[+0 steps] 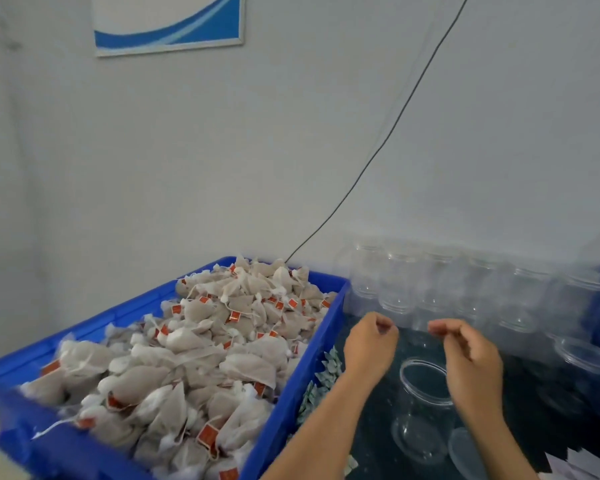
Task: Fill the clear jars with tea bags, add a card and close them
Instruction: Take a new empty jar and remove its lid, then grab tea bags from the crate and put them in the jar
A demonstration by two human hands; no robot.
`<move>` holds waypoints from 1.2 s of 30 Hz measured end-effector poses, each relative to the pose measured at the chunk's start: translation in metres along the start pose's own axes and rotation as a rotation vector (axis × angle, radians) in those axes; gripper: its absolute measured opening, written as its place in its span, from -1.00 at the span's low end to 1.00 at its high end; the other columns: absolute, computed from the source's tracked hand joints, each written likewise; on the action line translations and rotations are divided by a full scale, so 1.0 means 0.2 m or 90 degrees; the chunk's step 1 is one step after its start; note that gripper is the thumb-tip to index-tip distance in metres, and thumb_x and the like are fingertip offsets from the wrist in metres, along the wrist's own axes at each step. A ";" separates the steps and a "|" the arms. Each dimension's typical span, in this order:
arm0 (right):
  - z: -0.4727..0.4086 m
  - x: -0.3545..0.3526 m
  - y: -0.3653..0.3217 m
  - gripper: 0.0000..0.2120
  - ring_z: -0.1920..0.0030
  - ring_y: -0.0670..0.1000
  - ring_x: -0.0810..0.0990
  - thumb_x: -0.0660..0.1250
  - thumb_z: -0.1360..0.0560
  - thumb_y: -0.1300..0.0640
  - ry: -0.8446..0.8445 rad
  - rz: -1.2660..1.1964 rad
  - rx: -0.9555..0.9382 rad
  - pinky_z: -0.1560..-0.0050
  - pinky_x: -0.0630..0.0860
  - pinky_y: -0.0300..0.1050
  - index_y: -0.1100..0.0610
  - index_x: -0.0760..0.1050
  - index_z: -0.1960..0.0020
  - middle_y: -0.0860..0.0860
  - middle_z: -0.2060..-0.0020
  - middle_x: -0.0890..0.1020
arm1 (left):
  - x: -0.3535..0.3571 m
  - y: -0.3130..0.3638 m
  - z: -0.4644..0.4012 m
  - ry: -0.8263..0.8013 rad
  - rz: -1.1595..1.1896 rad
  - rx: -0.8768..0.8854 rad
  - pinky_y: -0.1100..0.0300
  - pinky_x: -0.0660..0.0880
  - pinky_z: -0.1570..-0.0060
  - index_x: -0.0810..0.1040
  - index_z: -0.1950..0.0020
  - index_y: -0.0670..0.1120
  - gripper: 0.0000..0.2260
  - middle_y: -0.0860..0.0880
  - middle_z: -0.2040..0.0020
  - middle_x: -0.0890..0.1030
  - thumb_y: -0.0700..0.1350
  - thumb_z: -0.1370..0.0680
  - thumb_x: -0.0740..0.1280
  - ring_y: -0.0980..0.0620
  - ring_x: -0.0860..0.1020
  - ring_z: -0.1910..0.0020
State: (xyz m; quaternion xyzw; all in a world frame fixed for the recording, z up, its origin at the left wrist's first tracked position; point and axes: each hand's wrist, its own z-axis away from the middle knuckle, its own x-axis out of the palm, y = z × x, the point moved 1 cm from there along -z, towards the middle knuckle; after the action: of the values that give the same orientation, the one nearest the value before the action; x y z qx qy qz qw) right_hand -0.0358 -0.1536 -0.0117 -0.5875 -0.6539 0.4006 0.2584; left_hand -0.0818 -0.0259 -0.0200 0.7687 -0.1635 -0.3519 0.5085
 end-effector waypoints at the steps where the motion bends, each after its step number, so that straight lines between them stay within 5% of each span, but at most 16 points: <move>1: -0.02 0.05 -0.03 -0.67 0.07 -0.10 0.60 0.17 -0.52 0.43 -0.028 -0.009 0.001 0.03 0.45 -0.20 0.07 0.59 0.13 -0.06 0.14 0.66 | -0.05 0.02 -0.04 0.019 -0.026 0.004 0.31 0.41 0.10 0.55 -0.11 -0.01 -0.86 0.11 0.00 0.60 -0.05 -0.59 0.27 0.18 0.51 0.09; 8: -0.05 0.52 -0.09 -0.70 0.13 0.05 0.65 0.12 -0.55 0.43 -0.223 -0.120 0.156 0.10 0.55 -0.16 0.18 0.59 0.10 0.10 0.18 0.68 | -0.46 -0.11 -0.24 0.069 -0.188 -0.049 0.05 0.52 0.05 0.59 0.09 -0.09 -0.84 -0.02 0.11 0.64 -0.14 -0.58 0.22 0.00 0.58 0.13; 11: -0.04 0.72 -0.10 -0.72 0.13 0.04 0.65 0.12 -0.56 0.42 -0.265 -0.118 0.178 0.19 0.55 -0.27 0.20 0.57 0.08 0.10 0.17 0.67 | -0.60 -0.25 -0.29 0.076 -0.227 -0.089 0.09 0.53 0.01 0.56 0.08 -0.05 -0.88 0.01 0.09 0.62 -0.13 -0.58 0.24 0.00 0.58 0.08; 17: -0.07 1.06 -0.09 -0.77 0.00 0.10 0.64 0.15 -0.56 0.35 -0.354 -0.075 0.239 -0.04 0.61 0.00 0.12 0.54 0.00 0.05 0.06 0.63 | -0.81 -0.51 -0.38 0.103 -0.339 -0.088 0.11 0.55 0.00 0.53 -0.12 -0.01 -0.83 0.02 -0.04 0.61 -0.14 -0.54 0.30 0.04 0.58 0.04; 21: -0.12 1.27 -0.04 -0.77 -0.17 0.07 0.55 0.16 -0.57 0.30 -0.385 -0.010 0.269 -0.24 0.51 0.03 0.09 0.51 -0.09 0.01 -0.13 0.56 | -0.85 -0.64 -0.44 0.139 -0.542 -0.054 0.10 0.42 -0.29 0.38 -0.36 -0.05 -0.60 -0.06 -0.31 0.46 -0.09 -0.54 0.35 -0.04 0.42 -0.30; 25: -0.17 1.41 0.05 -0.70 0.01 -0.10 0.43 0.14 -0.58 0.31 -0.406 0.098 0.243 0.01 0.42 -0.22 0.12 0.46 -0.25 -0.02 -0.08 0.46 | -0.85 -0.70 -0.47 0.162 -0.697 -0.096 0.03 0.24 -0.45 0.08 -0.50 -0.11 -0.23 -0.15 -0.47 0.19 0.10 -0.47 0.43 -0.14 0.21 -0.45; 28: -0.21 1.48 0.11 -0.62 -0.05 -0.06 0.44 0.16 -0.58 0.30 -0.454 0.157 0.222 0.06 0.40 -0.26 0.10 0.37 -0.37 0.07 -0.28 0.46 | -0.87 -0.73 -0.53 0.100 -0.709 -0.169 -0.01 0.16 -0.44 -0.05 -0.54 -0.04 -0.06 -0.12 -0.53 -0.01 0.20 -0.39 0.47 -0.16 0.04 -0.51; 31: -0.25 1.54 0.15 -0.52 -0.25 0.02 0.43 0.23 -0.57 0.28 -0.531 0.173 0.180 -0.05 0.41 -0.25 0.07 0.28 -0.46 0.07 -0.40 0.38 | -0.89 -0.74 -0.58 0.044 -0.732 -0.176 -0.06 0.11 -0.46 0.03 -0.55 0.06 -0.12 -0.08 -0.55 0.02 0.24 -0.40 0.45 -0.17 0.00 -0.53; 36: -0.22 1.62 0.19 -0.41 -0.31 0.06 0.46 0.44 -0.46 -0.02 -0.627 0.144 0.153 -0.27 0.44 -0.06 0.02 0.36 -0.44 0.03 -0.37 0.47 | -0.94 -0.76 -0.59 0.038 -0.750 -0.111 -0.01 0.16 -0.45 0.28 -0.45 0.13 -0.39 -0.01 -0.48 0.19 0.18 -0.46 0.42 -0.13 0.10 -0.49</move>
State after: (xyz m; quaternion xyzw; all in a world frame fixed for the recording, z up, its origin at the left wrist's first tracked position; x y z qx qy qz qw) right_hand -0.0352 0.1718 -0.0619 -0.3624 -0.5798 0.7273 -0.0596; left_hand -0.1452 0.2328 -0.0586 0.6949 0.3343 -0.5652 0.2931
